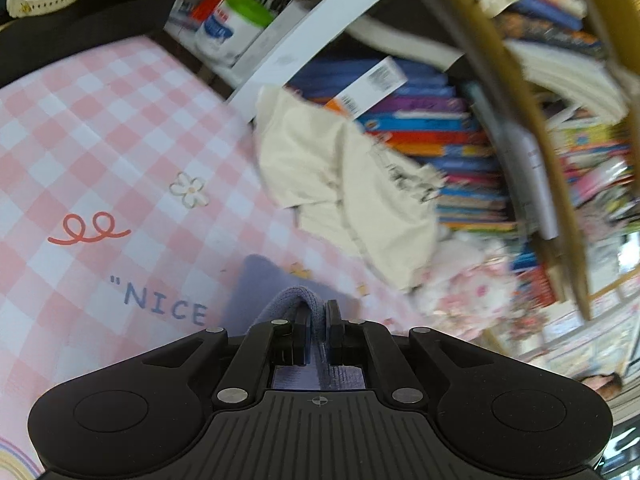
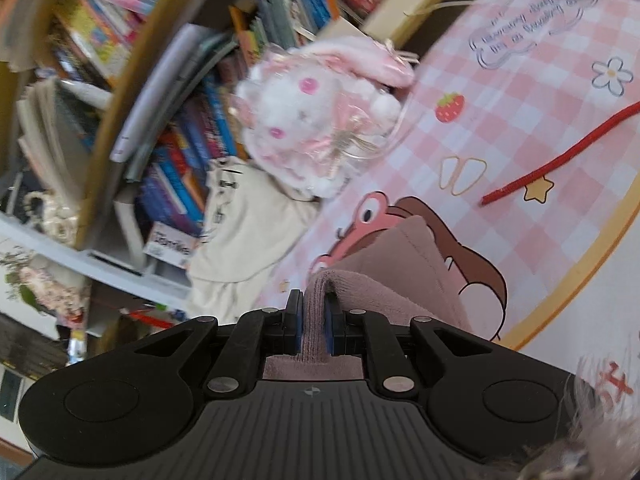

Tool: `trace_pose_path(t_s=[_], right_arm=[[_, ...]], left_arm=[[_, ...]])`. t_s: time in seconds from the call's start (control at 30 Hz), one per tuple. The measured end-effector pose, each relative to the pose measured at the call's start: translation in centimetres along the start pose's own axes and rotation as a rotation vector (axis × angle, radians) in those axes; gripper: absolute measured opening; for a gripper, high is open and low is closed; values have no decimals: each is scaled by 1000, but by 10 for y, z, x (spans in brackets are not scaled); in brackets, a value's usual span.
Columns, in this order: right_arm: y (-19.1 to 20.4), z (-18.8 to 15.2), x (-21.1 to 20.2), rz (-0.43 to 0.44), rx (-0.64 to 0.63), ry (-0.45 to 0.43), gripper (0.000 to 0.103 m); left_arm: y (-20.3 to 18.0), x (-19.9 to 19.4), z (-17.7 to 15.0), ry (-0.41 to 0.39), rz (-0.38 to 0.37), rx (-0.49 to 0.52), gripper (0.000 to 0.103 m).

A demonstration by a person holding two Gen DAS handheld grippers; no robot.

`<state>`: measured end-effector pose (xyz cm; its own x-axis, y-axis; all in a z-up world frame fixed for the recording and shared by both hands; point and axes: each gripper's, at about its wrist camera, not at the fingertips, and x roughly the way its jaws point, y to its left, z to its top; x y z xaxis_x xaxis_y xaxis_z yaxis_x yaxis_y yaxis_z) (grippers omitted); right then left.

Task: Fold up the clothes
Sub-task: 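Lift the hem with both grippers and fold it up toward the collar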

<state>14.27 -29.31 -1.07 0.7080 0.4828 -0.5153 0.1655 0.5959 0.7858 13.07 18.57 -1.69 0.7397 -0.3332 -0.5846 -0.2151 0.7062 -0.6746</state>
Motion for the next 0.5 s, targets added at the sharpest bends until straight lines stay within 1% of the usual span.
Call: trace_pose_path(t_s=[0.03, 0.07, 0.1, 0.13, 0.17, 0.23, 0.3, 0.37, 0.43, 0.47, 0.5], right_arm=[[-1, 1, 5, -21, -4, 6, 22], [0, 1, 8, -49, -23, -7, 30], [1, 1, 9, -77, -48, -27, 46], [2, 2, 8, -104, -83, -53, 48], [5, 2, 6, -126, -130, -73, 48], [10, 1, 4, -154, -242, -73, 48], [17, -4, 8, -193, -393, -52, 48], [26, -16, 19, -258, -582, -10, 48], [33, -28, 33, -331, -732, 19, 45], [32, -30, 39, -352, -753, 22, 44], [31, -31, 44, -367, -760, 21, 37]], left_arm=[[1, 5, 1, 10, 39, 9, 16], [1, 8, 4, 17, 93, 32, 28], [0, 11, 6, 21, 146, 59, 35], [-1, 9, 8, 15, 191, 94, 45], [-3, 4, 8, -8, 213, 137, 49], [-6, -9, 6, -63, 225, 254, 49], [-11, -15, 0, -77, 225, 356, 49], [-19, -9, -11, -52, 230, 470, 48], [-28, 2, -23, -36, 249, 565, 48], [-33, 8, -28, -33, 260, 605, 48], [-36, 14, -32, -30, 271, 637, 48]])
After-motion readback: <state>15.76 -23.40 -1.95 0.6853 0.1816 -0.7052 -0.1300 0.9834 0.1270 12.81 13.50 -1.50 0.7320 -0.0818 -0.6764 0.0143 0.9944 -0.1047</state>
